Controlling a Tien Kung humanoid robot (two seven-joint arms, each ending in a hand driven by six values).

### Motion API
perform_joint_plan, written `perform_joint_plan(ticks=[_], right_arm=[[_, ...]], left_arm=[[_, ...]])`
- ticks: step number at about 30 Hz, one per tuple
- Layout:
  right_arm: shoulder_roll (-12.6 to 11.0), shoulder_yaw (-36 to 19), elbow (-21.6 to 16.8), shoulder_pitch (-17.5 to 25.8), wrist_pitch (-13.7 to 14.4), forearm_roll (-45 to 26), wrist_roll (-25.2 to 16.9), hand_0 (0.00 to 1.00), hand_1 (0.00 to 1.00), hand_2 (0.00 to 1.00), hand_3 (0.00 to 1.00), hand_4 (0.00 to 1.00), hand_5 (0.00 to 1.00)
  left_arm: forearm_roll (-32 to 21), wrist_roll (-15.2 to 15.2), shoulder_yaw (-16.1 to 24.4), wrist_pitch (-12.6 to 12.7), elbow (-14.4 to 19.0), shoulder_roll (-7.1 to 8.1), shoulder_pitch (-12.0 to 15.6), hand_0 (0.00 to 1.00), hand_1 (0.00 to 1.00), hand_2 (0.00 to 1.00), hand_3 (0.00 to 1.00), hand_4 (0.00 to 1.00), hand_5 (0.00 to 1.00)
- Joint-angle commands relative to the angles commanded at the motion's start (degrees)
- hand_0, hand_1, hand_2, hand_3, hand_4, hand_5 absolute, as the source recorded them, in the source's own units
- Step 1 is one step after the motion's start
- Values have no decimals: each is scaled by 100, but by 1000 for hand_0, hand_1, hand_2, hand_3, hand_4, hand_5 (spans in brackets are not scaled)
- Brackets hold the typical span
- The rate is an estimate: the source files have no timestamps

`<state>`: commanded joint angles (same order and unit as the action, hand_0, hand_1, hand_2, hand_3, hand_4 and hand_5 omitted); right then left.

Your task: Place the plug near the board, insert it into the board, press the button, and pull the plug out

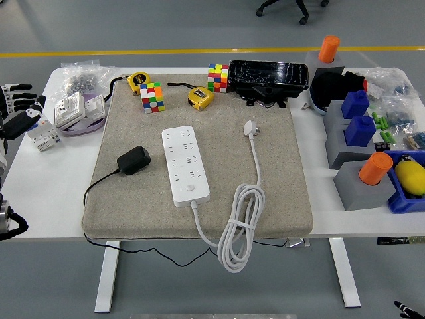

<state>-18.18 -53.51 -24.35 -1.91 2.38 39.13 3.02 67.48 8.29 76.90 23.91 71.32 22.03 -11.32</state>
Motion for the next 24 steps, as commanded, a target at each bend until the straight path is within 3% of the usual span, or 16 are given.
perform_joint_plan(ticks=[24], right_arm=[[32, -132, 33, 47, -31, 27, 53, 654, 665, 662, 556, 912, 507]], left_arm=[[76, -105, 183, -93, 186, -69, 130, 560, 557, 541, 565, 759, 186]])
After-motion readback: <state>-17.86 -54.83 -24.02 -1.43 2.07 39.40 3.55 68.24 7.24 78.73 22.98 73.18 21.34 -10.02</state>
